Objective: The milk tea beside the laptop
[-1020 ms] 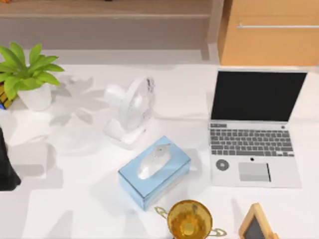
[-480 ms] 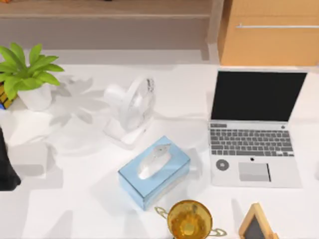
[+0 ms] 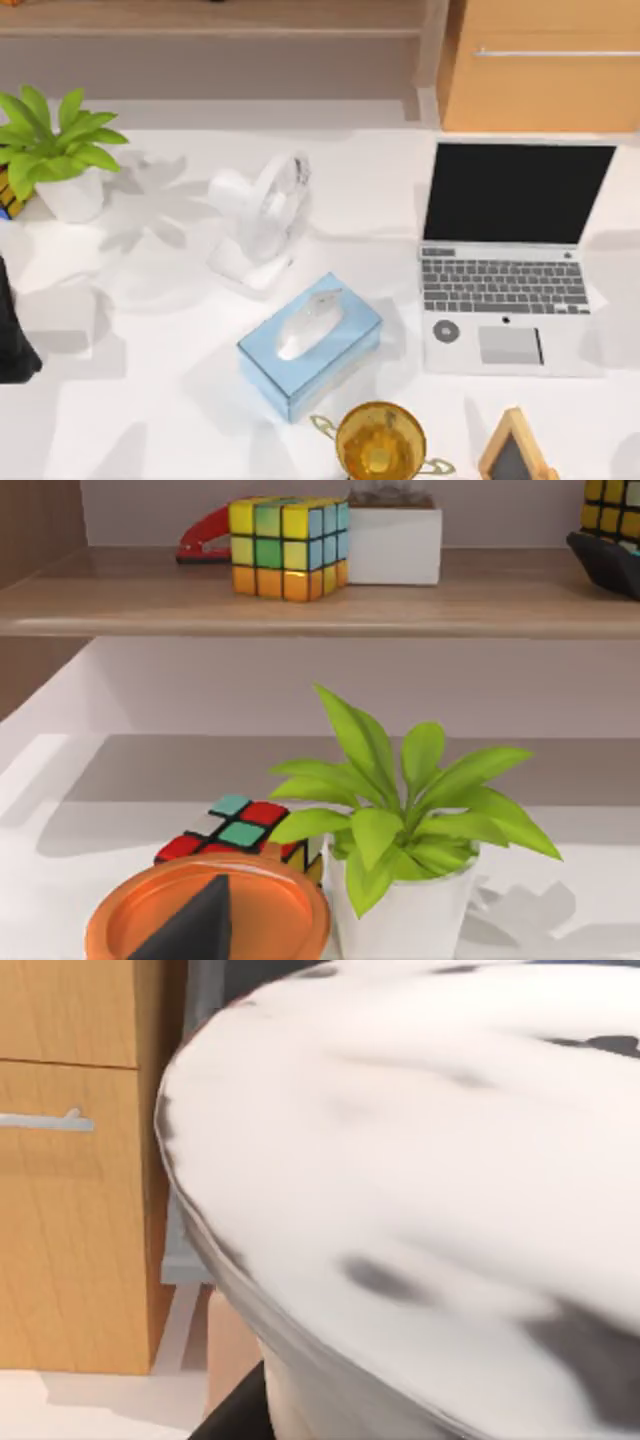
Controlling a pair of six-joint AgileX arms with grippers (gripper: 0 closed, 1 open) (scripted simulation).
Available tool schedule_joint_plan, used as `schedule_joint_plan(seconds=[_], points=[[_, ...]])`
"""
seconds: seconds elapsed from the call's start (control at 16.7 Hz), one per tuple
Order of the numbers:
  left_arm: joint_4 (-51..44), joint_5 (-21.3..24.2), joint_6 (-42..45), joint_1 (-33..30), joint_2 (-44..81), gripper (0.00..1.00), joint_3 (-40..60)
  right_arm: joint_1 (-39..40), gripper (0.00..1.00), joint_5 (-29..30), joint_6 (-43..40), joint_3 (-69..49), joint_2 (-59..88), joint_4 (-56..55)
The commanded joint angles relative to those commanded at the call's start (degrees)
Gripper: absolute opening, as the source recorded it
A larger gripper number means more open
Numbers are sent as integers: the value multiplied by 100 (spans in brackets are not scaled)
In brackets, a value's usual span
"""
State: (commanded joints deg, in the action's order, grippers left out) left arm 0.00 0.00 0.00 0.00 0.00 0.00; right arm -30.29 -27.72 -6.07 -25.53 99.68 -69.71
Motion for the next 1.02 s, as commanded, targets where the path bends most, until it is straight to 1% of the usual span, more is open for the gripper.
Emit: schedule_joint_plan(seconds=[0.24,0.78,1.02], points=[[0,0,0,0,0,100,0,556,0,515,118,202,-602,209],[0,0,0,0,0,100,0,2093,0,2002,453,1063,-2114,1055],[0,0,0,0,0,100,0,2655,0,2561,582,1483,-2626,1462]])
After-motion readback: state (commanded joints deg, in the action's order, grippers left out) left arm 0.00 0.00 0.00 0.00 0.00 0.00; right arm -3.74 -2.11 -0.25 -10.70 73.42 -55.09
